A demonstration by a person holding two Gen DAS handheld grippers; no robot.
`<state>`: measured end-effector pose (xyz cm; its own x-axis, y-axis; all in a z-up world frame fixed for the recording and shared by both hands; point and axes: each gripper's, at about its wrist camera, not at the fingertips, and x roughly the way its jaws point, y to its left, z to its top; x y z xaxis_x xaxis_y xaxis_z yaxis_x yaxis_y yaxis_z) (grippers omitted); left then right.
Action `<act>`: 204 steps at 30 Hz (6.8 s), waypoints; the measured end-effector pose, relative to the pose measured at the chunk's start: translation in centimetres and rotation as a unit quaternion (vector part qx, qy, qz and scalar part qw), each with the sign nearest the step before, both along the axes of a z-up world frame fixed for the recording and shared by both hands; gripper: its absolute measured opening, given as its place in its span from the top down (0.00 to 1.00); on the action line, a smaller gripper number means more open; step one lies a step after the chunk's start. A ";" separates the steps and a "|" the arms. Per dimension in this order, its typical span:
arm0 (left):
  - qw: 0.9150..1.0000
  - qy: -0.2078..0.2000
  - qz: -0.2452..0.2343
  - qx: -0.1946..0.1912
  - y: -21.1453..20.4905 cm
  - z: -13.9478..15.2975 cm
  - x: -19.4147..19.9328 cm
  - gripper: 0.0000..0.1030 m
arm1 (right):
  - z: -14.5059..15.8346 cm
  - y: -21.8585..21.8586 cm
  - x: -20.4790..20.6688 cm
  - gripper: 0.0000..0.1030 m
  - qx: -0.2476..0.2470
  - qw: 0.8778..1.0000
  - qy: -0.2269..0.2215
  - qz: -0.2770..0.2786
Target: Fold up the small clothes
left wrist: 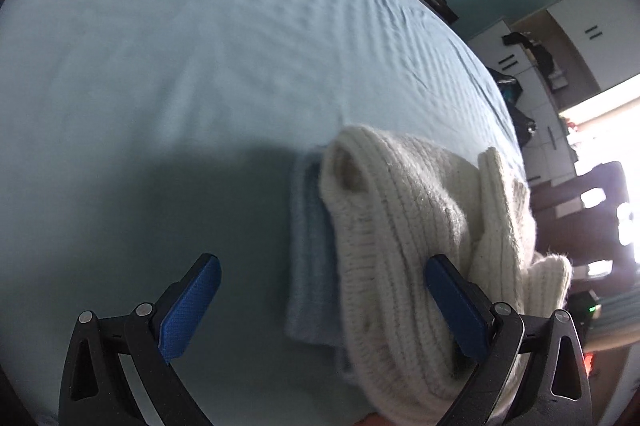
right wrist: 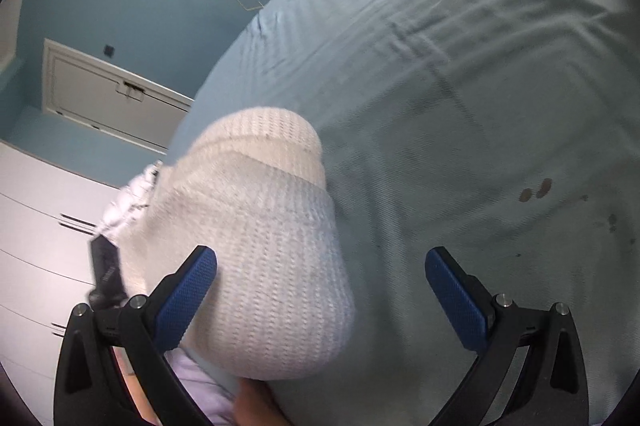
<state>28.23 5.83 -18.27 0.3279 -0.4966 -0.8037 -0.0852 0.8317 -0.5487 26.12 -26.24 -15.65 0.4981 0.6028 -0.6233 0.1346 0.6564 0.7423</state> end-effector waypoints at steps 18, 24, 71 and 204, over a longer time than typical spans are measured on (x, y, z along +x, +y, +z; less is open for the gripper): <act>0.998 0.017 -0.020 -0.061 -2.1 -1.9 1.0 0.00 | -0.6 1.7 0.5 0.01 0.014 0.999 0.013 0.037; 0.994 0.059 -0.017 -0.089 -2.3 -3.1 0.9 0.00 | -1.9 0.9 1.3 0.01 0.074 0.995 0.046 0.042; 0.994 0.029 -0.080 -0.070 -6.4 -2.3 0.2 0.04 | -8.2 2.3 3.8 0.00 0.284 0.950 0.100 0.082; 0.895 -0.299 -0.019 0.329 -13.0 9.6 -10.1 0.00 | 14.4 9.2 -12.0 0.01 -0.388 0.916 -0.103 -0.023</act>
<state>18.14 -7.17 -8.70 0.7906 0.0006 -0.6123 0.0946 0.9879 0.1232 14.09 -17.06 -1.24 0.6665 -0.0059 -0.7455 0.0846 0.9941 0.0678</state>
